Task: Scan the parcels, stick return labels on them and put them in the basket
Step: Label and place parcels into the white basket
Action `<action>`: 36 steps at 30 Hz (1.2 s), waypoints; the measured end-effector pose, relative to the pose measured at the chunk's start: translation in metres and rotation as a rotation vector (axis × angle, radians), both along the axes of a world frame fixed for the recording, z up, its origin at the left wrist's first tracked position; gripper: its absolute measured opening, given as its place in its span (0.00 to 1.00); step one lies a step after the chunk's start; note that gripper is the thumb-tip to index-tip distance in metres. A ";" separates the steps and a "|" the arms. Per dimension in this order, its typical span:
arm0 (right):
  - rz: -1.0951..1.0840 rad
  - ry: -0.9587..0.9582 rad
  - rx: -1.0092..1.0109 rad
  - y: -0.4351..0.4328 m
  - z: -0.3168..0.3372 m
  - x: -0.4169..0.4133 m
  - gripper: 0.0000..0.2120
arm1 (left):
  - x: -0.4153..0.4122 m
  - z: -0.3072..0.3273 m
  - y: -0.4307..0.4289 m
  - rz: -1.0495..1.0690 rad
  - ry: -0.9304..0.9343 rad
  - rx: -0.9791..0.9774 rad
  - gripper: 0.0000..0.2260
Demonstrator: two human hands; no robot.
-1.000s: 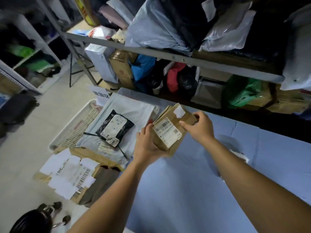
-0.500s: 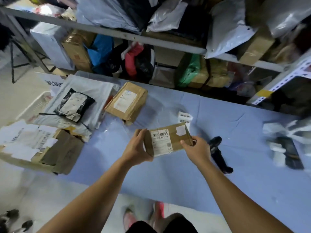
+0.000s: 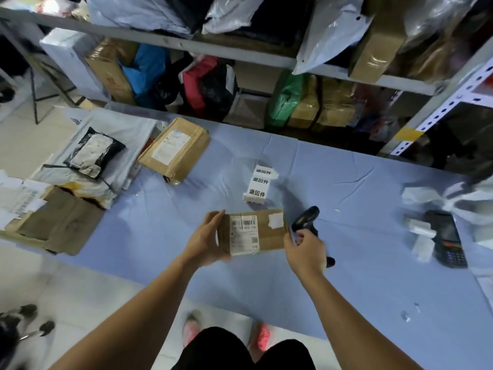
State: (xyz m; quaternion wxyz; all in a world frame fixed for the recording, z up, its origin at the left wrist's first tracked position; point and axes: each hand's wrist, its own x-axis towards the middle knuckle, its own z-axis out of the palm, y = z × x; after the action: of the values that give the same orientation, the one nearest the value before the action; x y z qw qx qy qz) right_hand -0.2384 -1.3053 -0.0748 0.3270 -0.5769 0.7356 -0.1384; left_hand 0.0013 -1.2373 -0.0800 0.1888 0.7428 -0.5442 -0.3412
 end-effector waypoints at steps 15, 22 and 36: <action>0.056 0.198 0.116 -0.042 0.004 -0.024 0.15 | -0.026 0.020 0.006 0.246 -0.072 -0.076 0.52; 0.107 -0.383 0.201 -0.003 0.080 0.003 0.12 | -0.025 0.024 0.004 0.268 -0.122 -0.170 0.46; 0.105 -0.302 0.156 0.045 0.114 0.012 0.15 | -0.012 0.020 0.000 0.189 -0.088 -0.180 0.46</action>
State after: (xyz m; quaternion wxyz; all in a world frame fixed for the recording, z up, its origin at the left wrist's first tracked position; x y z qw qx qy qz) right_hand -0.2264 -1.2604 0.0395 0.4844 -0.5599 0.6555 -0.1490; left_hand -0.0110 -1.2375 -0.0604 0.2621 0.7851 -0.5080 -0.2386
